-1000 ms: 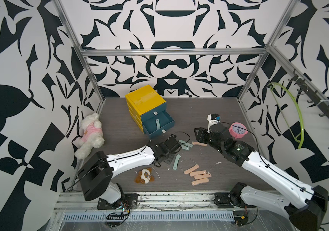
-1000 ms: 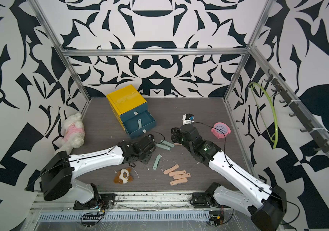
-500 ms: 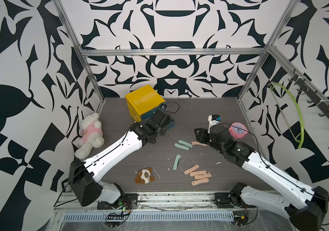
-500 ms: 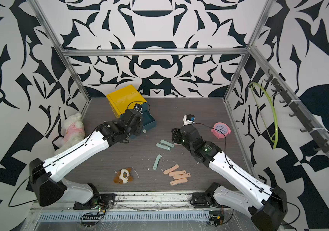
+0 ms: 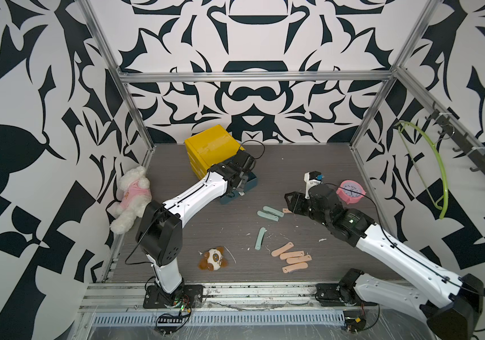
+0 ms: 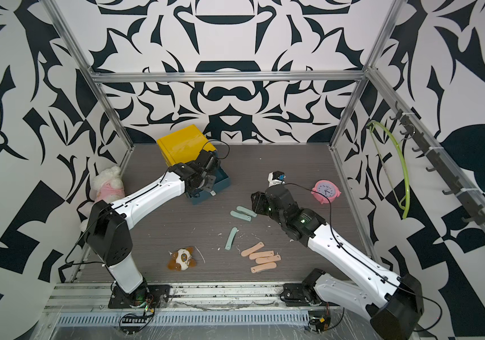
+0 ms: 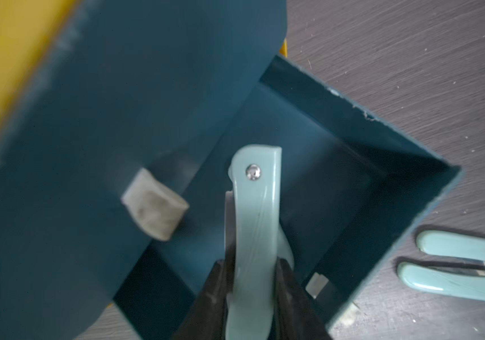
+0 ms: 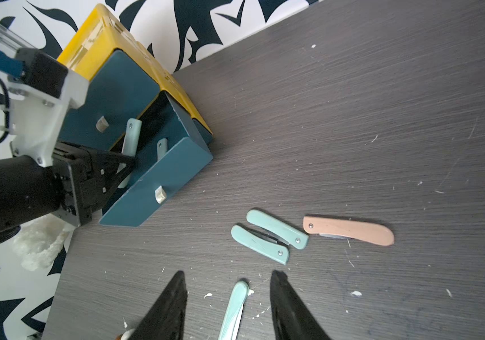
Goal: Place the fruit knives into the drawer by color
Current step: Place the fruit knife in the drawer.
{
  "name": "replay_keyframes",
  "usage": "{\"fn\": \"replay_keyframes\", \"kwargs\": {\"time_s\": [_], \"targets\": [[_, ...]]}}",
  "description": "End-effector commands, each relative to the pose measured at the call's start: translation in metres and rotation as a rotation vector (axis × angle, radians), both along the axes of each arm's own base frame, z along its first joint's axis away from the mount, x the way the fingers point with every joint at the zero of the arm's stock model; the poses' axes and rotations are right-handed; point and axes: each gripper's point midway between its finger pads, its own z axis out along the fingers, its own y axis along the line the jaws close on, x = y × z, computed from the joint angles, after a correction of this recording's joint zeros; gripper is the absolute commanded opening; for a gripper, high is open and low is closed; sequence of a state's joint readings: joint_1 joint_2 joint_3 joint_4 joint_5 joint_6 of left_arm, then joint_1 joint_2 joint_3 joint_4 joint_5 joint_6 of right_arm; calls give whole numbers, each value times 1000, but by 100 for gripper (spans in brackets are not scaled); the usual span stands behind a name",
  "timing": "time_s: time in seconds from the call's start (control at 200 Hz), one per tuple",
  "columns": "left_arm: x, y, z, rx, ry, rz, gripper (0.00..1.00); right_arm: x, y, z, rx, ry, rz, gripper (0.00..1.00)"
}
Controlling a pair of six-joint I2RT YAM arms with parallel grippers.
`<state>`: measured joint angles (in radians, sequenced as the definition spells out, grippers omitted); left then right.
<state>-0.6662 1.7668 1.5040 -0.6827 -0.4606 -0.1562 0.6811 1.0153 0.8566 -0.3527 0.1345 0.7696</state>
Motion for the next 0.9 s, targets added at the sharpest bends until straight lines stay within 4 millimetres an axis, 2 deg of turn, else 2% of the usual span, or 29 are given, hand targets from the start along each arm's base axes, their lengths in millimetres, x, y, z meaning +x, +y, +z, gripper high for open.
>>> {"fn": "replay_keyframes", "kwargs": {"time_s": [0.0,0.07,0.175,0.41,0.52,0.61,0.705,0.735,0.825,0.895], "targets": [[2,-2,10,-32,-1,6,45,-9,-2,-4,15,33,10,49],[1,-4,16,-57,-10,2,55,-13,-2,-11,10,59,21,50],[-2,-7,32,-109,-30,0,64,-19,0,-20,1,100,42,50],[-28,-19,84,-337,-75,-61,92,-31,7,-46,-4,225,82,51],[-48,-24,102,-460,-78,-89,100,-37,14,-62,0,290,105,51],[-67,-24,113,-551,-80,-116,99,-43,22,-75,-1,338,130,51],[-87,-25,110,-616,-64,-137,99,-48,36,-84,-23,364,169,51],[-98,-22,117,-646,-81,-150,99,-50,41,-88,-31,376,181,52],[-117,-18,105,-671,-78,-147,99,-55,57,-100,-49,413,215,53],[-128,-6,84,-660,-68,-109,99,-59,70,-110,-69,446,243,53]]}}
